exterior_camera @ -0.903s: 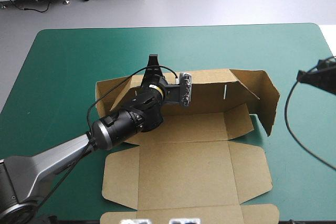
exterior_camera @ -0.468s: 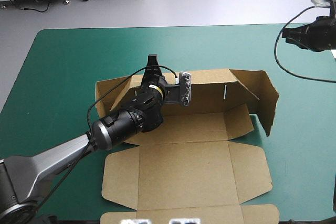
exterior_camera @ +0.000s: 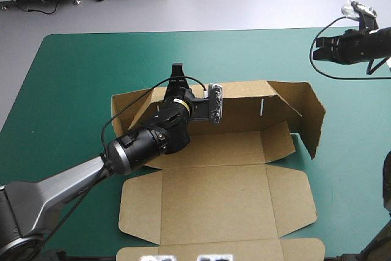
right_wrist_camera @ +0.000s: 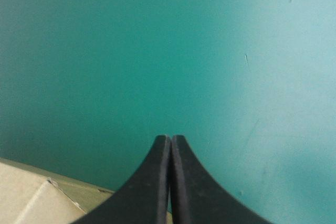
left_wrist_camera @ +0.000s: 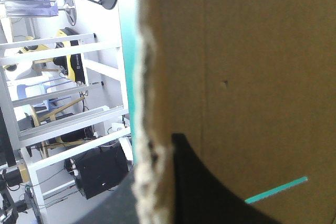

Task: Fold the box

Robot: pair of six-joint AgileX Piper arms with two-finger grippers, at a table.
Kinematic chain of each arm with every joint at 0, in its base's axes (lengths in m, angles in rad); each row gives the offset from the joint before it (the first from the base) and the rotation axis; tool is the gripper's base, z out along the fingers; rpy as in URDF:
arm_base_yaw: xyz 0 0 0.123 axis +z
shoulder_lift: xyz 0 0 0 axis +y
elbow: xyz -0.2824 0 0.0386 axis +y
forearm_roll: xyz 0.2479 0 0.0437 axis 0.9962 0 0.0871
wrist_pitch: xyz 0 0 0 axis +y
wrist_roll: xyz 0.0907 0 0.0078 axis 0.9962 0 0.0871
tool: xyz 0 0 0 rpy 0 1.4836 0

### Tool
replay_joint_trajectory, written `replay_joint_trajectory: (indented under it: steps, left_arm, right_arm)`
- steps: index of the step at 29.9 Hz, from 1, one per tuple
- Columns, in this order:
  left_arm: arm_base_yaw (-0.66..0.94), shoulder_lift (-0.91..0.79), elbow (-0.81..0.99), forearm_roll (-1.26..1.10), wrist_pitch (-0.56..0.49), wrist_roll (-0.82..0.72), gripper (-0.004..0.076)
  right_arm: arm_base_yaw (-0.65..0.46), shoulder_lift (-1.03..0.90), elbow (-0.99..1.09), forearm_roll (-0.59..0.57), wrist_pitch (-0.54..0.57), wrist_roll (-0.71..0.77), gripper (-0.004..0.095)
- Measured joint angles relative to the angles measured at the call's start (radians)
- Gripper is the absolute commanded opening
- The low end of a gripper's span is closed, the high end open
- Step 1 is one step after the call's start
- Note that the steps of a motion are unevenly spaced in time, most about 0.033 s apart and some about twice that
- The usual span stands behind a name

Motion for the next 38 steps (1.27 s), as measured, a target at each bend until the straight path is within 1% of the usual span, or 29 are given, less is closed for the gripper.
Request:
replay_joint_trajectory:
  steps: [7, 10, 14, 20, 29, 38]
  left_arm:
    - [0.000, 0.000, 0.000, 0.000, 0.000, -0.013, -0.0006]
    - [0.000, 0.000, 0.000, 0.000, 0.000, -0.013, -0.0006]
    - [0.000, 0.000, 0.000, 0.000, 0.000, -0.014, -0.0006]
    - [0.000, 0.000, 0.000, 0.000, 0.002, -0.014, -0.0006]
    - [0.000, 0.000, 0.000, 0.000, 0.003, -0.027, -0.0006]
    - [0.000, 0.000, 0.000, 0.000, 0.004, -0.028, -0.0006]
  right_arm:
    - [0.000, 0.004, 0.218, 0.023, -0.005, -0.126, -0.0024]
    - [0.000, 0.007, 0.298, 0.094, -0.009, -0.207, -0.0024]
    - [0.000, 0.007, 0.350, 0.165, -0.017, -0.266, -0.0024]
    - [0.000, -0.013, 0.394, 0.140, -0.029, -0.287, -0.0024]
    - [0.000, -0.155, 0.528, 0.133, -0.032, -0.359, -0.0024]
    - [0.000, -0.235, 0.640, 0.133, -0.031, -0.388, -0.0025]
